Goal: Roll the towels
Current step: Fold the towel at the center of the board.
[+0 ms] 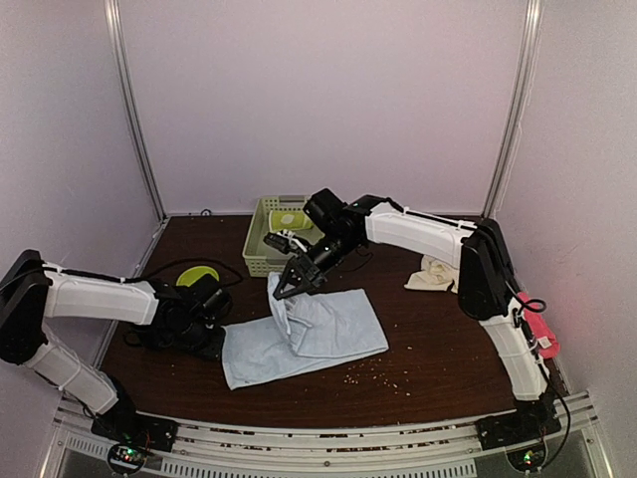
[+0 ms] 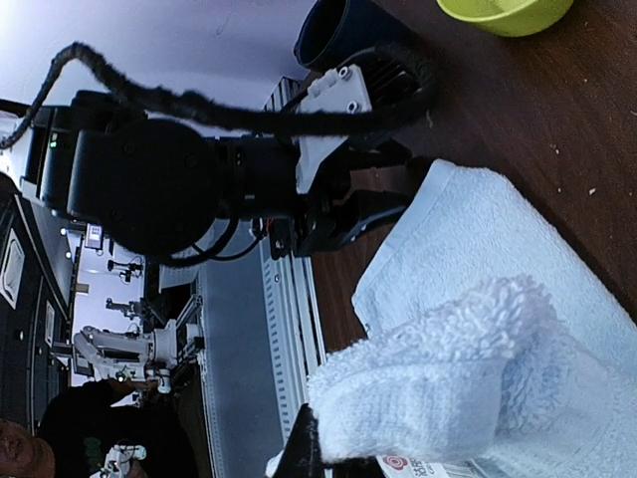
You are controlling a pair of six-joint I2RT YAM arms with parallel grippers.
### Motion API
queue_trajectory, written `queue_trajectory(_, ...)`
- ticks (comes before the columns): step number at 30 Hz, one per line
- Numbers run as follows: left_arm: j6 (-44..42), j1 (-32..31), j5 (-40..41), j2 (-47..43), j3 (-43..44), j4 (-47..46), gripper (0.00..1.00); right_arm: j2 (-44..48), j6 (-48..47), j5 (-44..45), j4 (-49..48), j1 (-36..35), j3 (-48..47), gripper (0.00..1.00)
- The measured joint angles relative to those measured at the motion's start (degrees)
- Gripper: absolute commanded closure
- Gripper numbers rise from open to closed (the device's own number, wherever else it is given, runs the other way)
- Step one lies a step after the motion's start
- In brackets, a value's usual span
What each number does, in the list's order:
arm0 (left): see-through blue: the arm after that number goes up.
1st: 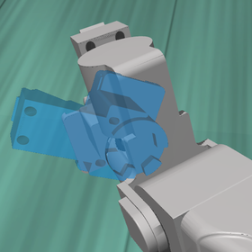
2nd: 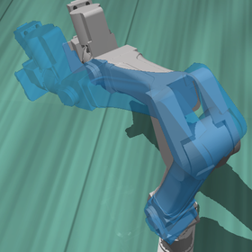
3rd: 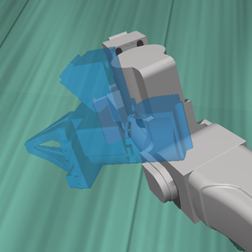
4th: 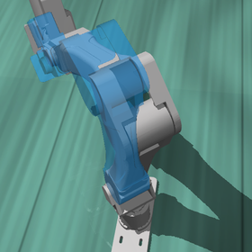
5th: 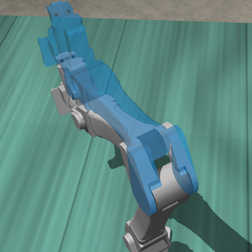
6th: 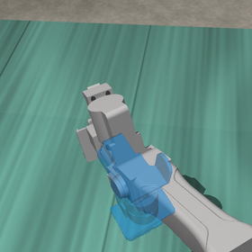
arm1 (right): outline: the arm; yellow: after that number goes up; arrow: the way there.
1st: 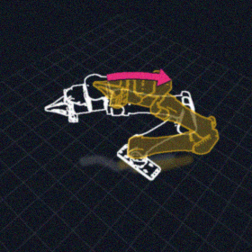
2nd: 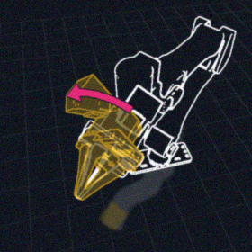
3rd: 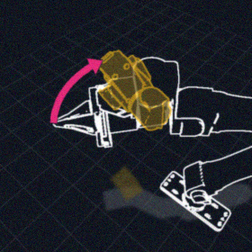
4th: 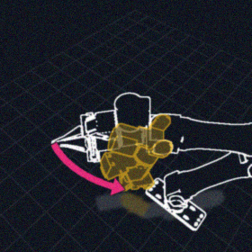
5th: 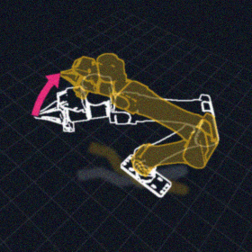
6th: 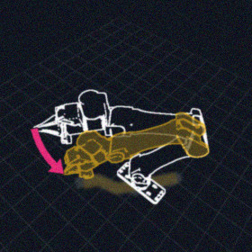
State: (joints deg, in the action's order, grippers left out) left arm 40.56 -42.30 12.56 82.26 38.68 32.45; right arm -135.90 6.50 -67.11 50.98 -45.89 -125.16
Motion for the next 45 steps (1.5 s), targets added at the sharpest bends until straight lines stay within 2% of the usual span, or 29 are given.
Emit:
queue_trajectory(5,1.09,0.00,-1.33,-1.31,-1.55,-2.10,0.50,-2.89,11.98,-0.48,-12.33,-1.38,0.07,1.00)
queue_trajectory(12,1.84,0.00,-1.46,-2.78,-3.34,-4.46,0.50,-3.37,21.16,-2.58,-22.34,-3.54,3.17,1.00)
queue_trajectory(20,3.04,0.00,-0.72,-6.16,-5.35,-5.68,0.49,4.50,30.93,-3.56,-33.53,-5.70,19.23,1.00)
queue_trajectory(24,3.56,0.00,-0.22,-10.03,-6.05,-5.77,0.49,5.35,29.62,-2.23,-33.53,-6.27,19.15,1.00)
queue_trajectory(34,4.98,0.00,0.46,-12.33,-6.36,-5.27,0.46,0.09,23.85,4.17,-27.06,-7.63,8.41,1.00)
queue_trajectory(45,8.04,0.00,0.79,-12.20,-8.02,-4.31,0.46,-0.63,23.78,4.66,-25.92,-9.35,10.75,1.00)
